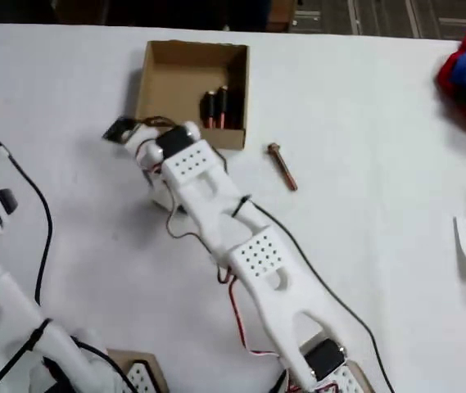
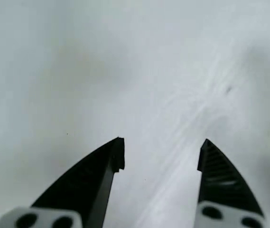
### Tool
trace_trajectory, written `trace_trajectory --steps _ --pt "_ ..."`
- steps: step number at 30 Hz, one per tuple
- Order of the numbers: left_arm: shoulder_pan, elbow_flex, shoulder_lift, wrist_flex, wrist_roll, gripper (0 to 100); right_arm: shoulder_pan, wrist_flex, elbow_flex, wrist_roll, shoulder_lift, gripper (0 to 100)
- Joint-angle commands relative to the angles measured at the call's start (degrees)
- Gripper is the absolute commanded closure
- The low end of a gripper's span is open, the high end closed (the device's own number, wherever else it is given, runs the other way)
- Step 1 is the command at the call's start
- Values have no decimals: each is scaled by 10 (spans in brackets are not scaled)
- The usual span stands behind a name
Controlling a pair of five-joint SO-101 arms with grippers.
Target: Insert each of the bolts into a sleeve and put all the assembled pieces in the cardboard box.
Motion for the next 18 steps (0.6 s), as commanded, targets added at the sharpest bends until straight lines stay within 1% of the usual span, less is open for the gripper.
trace_trajectory --steps 1,3,4,5,13,18 --pt "17 -6 -16 -11 -2 740 65 14 -6 -9 -22 861" --pt "17 -4 -16 -11 -2 740 83 14 -6 -7 -22 778" --pt "17 -3 -16 -11 -2 740 90 14 -6 -7 -22 751" --pt "17 -3 -16 -11 -2 740 95 14 -6 -7 -21 744" --pt "17 -6 -16 -11 -2 740 120 15 -1 -6 -21 844" --pt "17 -6 -14 -11 -2 740 113 15 41 -5 -22 851"
